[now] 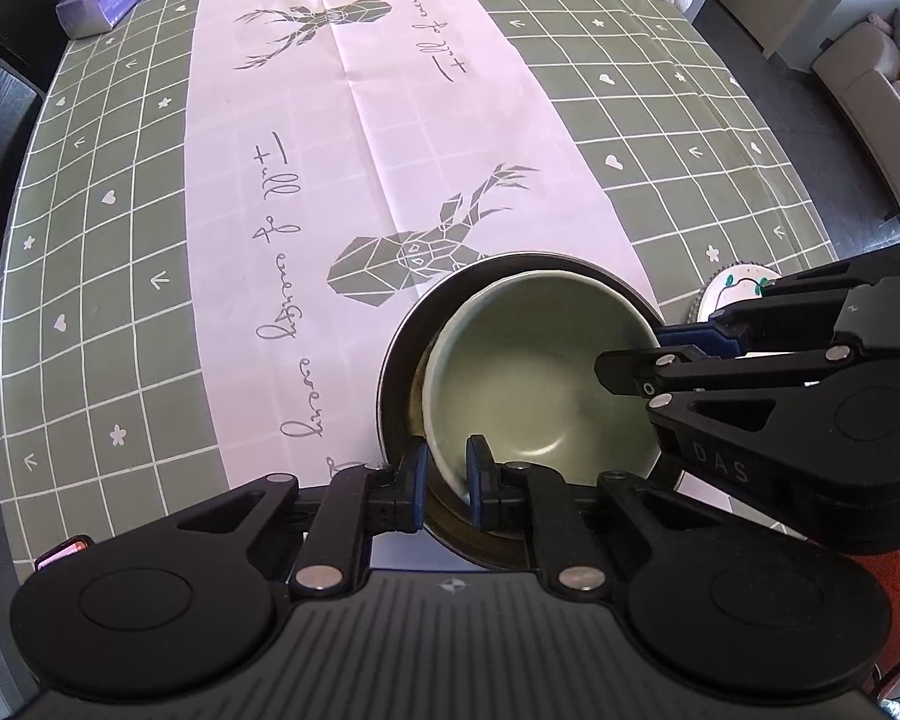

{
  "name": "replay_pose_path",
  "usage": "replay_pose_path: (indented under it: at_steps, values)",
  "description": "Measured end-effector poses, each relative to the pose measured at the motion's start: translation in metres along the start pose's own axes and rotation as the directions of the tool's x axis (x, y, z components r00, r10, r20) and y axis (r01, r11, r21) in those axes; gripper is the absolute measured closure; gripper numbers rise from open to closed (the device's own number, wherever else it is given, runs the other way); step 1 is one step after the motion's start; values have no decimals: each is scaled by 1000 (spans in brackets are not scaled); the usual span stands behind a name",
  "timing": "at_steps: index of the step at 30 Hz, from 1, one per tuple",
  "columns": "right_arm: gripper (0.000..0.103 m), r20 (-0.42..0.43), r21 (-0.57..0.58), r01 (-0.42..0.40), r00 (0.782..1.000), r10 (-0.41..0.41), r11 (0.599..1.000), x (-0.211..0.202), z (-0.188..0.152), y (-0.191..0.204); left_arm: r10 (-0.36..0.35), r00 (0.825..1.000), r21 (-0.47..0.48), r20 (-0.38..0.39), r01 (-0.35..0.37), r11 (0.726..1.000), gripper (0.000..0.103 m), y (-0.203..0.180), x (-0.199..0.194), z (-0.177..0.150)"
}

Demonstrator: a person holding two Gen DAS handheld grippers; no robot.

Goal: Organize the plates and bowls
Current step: 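Lower the pale green bowl into the stack, keeping the left gripper closed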

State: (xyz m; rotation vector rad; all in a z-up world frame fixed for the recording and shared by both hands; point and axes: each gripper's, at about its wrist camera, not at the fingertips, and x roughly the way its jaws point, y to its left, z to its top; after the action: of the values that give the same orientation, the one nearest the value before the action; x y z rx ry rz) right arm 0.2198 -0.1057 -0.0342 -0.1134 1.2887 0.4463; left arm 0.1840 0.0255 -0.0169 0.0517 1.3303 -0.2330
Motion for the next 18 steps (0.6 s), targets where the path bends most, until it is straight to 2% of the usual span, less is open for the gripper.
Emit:
replay_pose_path:
  at_steps: [14,17,18]
  values:
    - [91,15,-10,8,1000,-8,1000,-12,-2,2,-40,999,-16,34,40,999,89,7,-5,-2]
    - [94,16,-15,15,1000,-15,1000,-12,-3,2,-58,997,-23,53,59,998,85,10,-9,-2]
    - [98,16,-17,21,1000,-21,1000,-11,-3,2,-64,996,-25,61,66,997,84,11,-10,-3]
